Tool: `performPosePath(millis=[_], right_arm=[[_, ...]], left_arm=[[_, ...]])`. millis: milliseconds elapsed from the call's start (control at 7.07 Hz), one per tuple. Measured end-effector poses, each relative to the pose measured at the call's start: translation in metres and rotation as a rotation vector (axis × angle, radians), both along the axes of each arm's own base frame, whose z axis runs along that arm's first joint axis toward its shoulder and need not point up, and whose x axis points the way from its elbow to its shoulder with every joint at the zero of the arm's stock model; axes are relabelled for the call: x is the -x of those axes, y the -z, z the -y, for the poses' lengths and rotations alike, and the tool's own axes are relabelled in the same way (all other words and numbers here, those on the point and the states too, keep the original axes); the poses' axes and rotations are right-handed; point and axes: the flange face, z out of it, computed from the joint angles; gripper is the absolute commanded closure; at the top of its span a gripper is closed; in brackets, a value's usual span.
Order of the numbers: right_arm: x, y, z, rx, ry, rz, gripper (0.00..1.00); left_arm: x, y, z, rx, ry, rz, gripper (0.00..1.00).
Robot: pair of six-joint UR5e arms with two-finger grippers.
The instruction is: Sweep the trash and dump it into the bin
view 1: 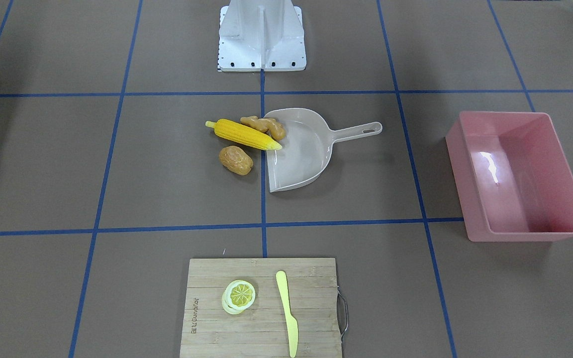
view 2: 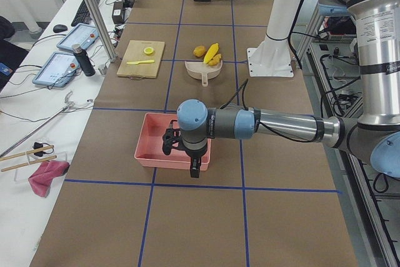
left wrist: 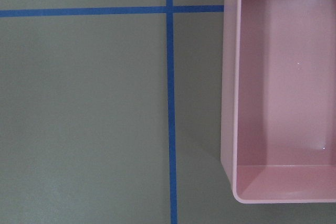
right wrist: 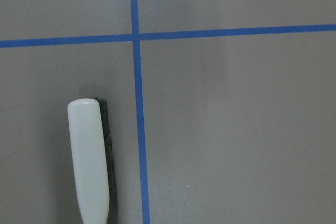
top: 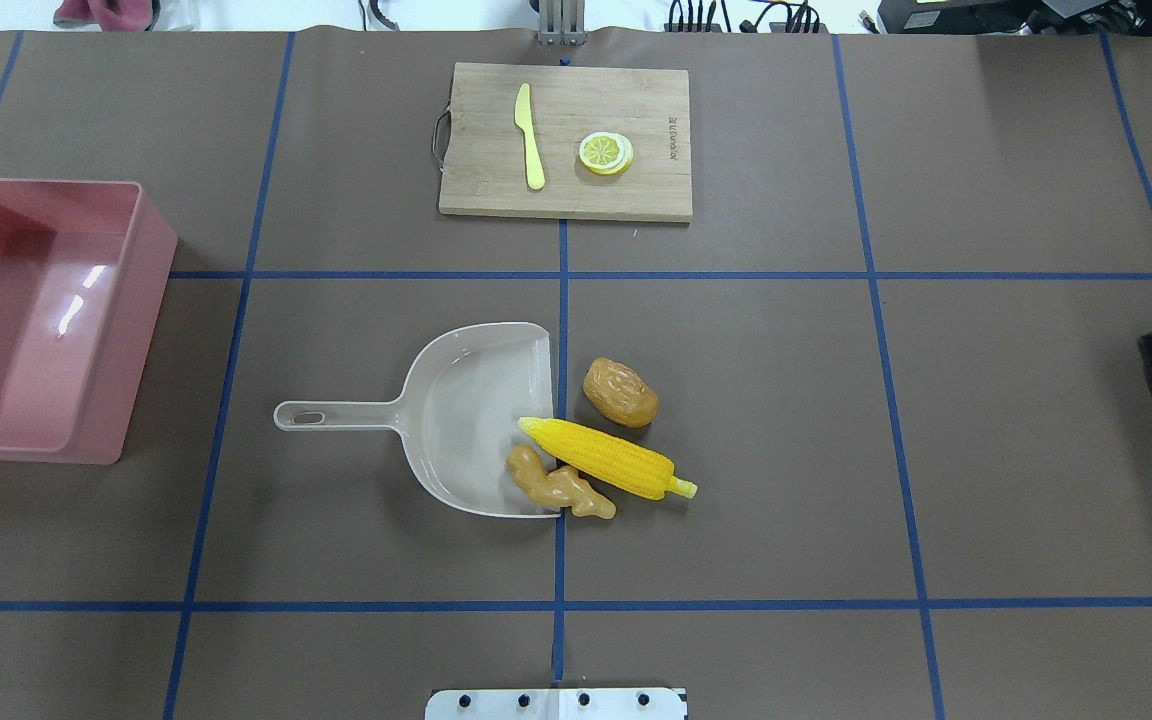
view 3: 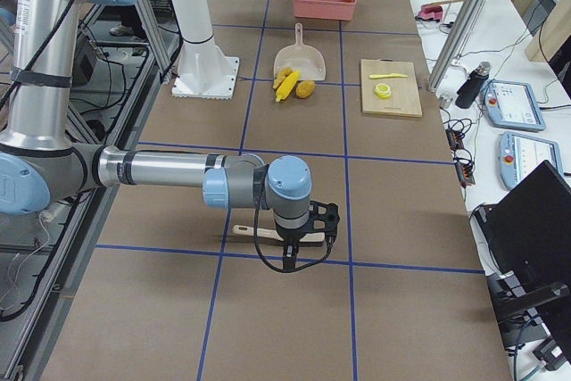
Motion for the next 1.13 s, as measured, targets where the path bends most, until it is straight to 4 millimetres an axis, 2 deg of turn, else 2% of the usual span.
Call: performPosePath(millis=[283,566,849,990,1132], right_arm=[[0.001,-0.004,0.000,-0.017,-0.005,0.009,0.00],[0.011,-0.012,-0.002,-0.006,0.015,0.046,0.00],[0.036,-0.016,0.002,-0.010,0.067,0.055,0.00],[0.053,-0.015,0.005,0.002,0.090,0.057,0.00],[0.079,-0.012,0.011,0.017,0.122,0.049,0.00]], left_arm=[[-0.039,0.039,0.022,-0.090,-0.088,-0.010,0.01],[-0.096,0.093,0.059,-0.212,-0.194,-0.033,0.01],[-0.162,0.159,0.087,-0.368,-0.301,-0.075,0.01],[-0.191,0.188,0.094,-0.437,-0.346,-0.098,0.01],[-0.212,0.207,0.096,-0.485,-0.378,-0.110,0.01]])
